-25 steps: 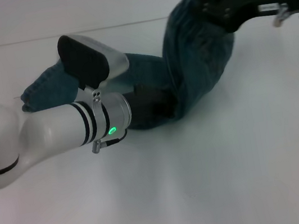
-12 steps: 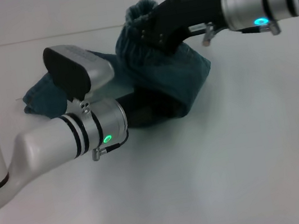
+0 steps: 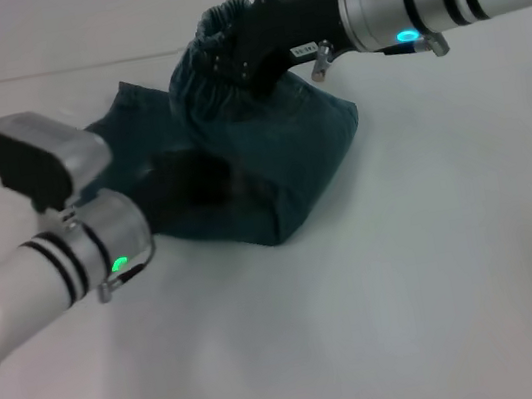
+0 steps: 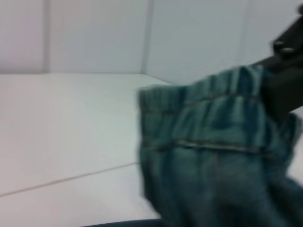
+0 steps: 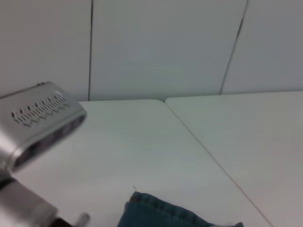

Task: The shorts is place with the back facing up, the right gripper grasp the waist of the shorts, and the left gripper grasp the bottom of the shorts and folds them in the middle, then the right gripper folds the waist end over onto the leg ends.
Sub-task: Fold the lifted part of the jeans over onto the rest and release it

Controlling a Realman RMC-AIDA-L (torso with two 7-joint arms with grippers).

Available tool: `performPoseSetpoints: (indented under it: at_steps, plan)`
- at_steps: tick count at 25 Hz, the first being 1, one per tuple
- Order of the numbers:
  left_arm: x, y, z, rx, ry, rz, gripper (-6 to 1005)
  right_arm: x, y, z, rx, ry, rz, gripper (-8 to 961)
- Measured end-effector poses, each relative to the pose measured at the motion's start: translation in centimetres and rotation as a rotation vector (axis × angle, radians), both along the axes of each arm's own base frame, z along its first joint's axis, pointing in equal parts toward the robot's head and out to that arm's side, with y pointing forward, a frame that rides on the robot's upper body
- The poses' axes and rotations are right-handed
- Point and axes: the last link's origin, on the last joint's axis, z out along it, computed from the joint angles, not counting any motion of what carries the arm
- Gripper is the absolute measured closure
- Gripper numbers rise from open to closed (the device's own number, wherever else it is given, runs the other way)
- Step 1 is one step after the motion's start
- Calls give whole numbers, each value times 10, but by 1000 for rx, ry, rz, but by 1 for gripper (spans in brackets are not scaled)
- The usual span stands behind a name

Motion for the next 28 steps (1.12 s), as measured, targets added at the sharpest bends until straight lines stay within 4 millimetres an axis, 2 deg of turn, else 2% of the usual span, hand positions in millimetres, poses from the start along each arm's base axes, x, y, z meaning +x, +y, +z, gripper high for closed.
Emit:
performPoseSetpoints:
  at_steps: [5,7,8,17,22,28]
  plan:
    - [-26,-1,22,103,4,42,980,-6,7,-9,10,-27,22,868]
    - [-28,-2,26,119,-2,41,979,-9,9,-14,7,-39,31,868]
    - [-38,-7,43,182,-37,23,979,-11,11,-16,6,-47,38,868]
    - [-74,-38,91,367,-149,29,980,-27,17,-36,3,-103,111,869]
    - [-92,-59,103,424,-159,37,979,-37,17,-45,-6,-106,158,864]
    - [-95,-74,101,414,-186,24,979,-42,16,-56,-8,-132,194,829]
